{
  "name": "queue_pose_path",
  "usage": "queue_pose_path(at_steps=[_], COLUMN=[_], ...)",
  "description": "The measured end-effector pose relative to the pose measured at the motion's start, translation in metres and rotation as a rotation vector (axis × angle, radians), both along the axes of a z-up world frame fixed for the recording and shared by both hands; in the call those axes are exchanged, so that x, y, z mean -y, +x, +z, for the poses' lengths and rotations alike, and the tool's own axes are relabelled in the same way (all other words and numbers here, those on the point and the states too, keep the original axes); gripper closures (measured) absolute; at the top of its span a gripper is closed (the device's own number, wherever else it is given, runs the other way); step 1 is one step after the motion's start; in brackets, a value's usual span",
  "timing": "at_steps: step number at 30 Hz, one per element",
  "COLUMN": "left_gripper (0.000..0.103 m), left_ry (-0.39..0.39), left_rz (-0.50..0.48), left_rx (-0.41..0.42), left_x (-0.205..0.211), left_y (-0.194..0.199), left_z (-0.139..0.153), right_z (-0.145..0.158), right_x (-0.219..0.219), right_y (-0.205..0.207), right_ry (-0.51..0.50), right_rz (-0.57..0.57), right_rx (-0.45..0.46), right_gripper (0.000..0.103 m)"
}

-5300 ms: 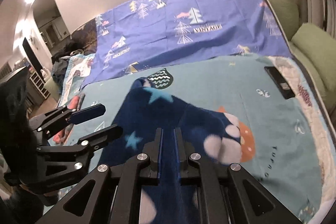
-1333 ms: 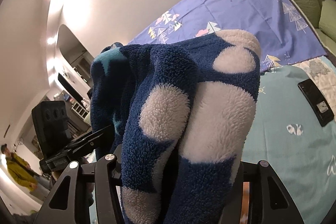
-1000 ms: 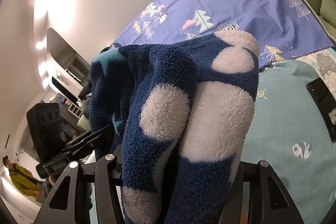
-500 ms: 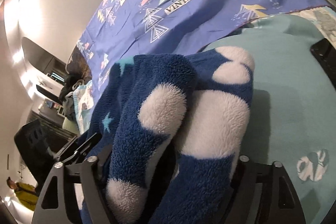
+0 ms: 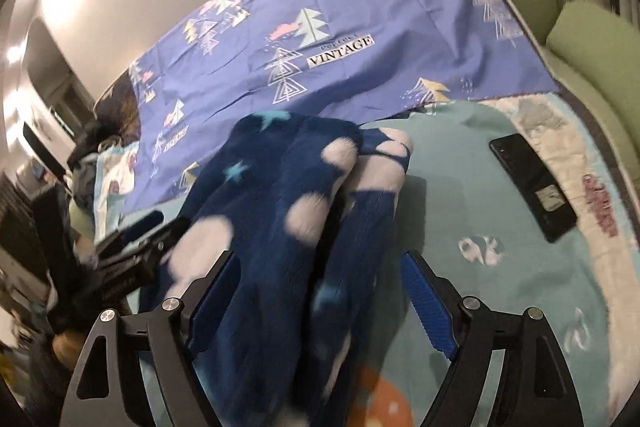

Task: Fold small clothes
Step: 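Roll the bundle over and set it down, opening both grippers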

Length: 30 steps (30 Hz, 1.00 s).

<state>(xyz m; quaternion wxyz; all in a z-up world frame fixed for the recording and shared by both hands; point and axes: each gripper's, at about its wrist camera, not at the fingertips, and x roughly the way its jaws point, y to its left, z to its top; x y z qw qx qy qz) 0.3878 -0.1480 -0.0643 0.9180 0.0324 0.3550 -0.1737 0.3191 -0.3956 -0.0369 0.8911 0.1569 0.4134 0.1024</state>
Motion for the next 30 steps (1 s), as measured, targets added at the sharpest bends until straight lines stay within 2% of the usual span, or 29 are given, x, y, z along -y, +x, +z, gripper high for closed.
queue_pose_path(at_steps=[3,5,7,10,13,15,17,18,19,20,21,22,23,26,28,30], left_gripper=[0.017,0.014,0.012,0.010,0.007,0.006,0.006,0.006,0.006,0.006,0.006,0.006,0.006,0.006,0.006,0.006], left_ry=[-0.014,-0.079,-0.125,-0.176,-0.143,-0.149,-0.191,-0.222,-0.245,-0.277,-0.296,-0.313,-0.332,-0.342,-0.339,-0.334], left_rz=[0.001,0.002,-0.002,-0.032,-0.061,-0.067,-0.071,-0.073,-0.074,-0.080,-0.078,-0.076,-0.073,-0.085,-0.091,-0.091], left_rx=[-0.010,-0.038,-0.069,-0.146,-0.170,-0.186,-0.203,-0.220,-0.237,-0.277,-0.298,-0.307,-0.314,-0.326,-0.323,-0.334], left_x=[-0.011,-0.027,-0.037,-0.048,-0.039,-0.034,-0.036,-0.038,-0.041,-0.042,-0.043,-0.043,-0.040,-0.022,-0.006,0.003], left_y=[-0.014,-0.026,-0.034,-0.040,-0.042,-0.043,-0.041,-0.039,-0.038,-0.035,-0.034,-0.034,-0.035,-0.042,-0.048,-0.051], left_z=[0.002,0.000,-0.004,-0.015,-0.027,-0.035,-0.041,-0.045,-0.048,-0.052,-0.055,-0.056,-0.055,-0.052,-0.053,-0.057], right_z=[-0.004,-0.015,-0.037,-0.075,-0.102,-0.106,-0.101,-0.101,-0.101,-0.101,-0.101,-0.097,-0.085,-0.052,-0.048,-0.057], right_x=[-0.001,0.004,0.014,0.020,0.014,0.010,0.004,0.001,-0.001,-0.002,-0.002,0.001,0.003,0.005,0.014,0.023], right_y=[-0.023,-0.036,-0.052,-0.068,-0.065,-0.060,-0.049,-0.042,-0.037,-0.033,-0.027,-0.026,-0.026,-0.021,-0.016,-0.005], right_ry=[0.084,0.183,0.333,0.485,0.502,0.528,0.522,0.504,0.490,0.487,0.512,0.519,0.479,0.296,0.267,0.236], right_rz=[0.040,0.031,-0.006,-0.049,-0.087,-0.103,-0.085,-0.091,-0.110,-0.120,-0.104,-0.117,-0.114,-0.072,-0.070,-0.059], right_rx=[-0.021,-0.042,-0.079,-0.175,-0.244,-0.213,-0.166,-0.153,-0.140,-0.129,-0.142,-0.142,-0.124,-0.082,-0.097,-0.136], right_gripper=[0.019,0.019,0.017,0.015,0.011,0.000,0.000,0.009,0.025,0.059,0.065,0.068,0.070,0.071,0.071,0.068])
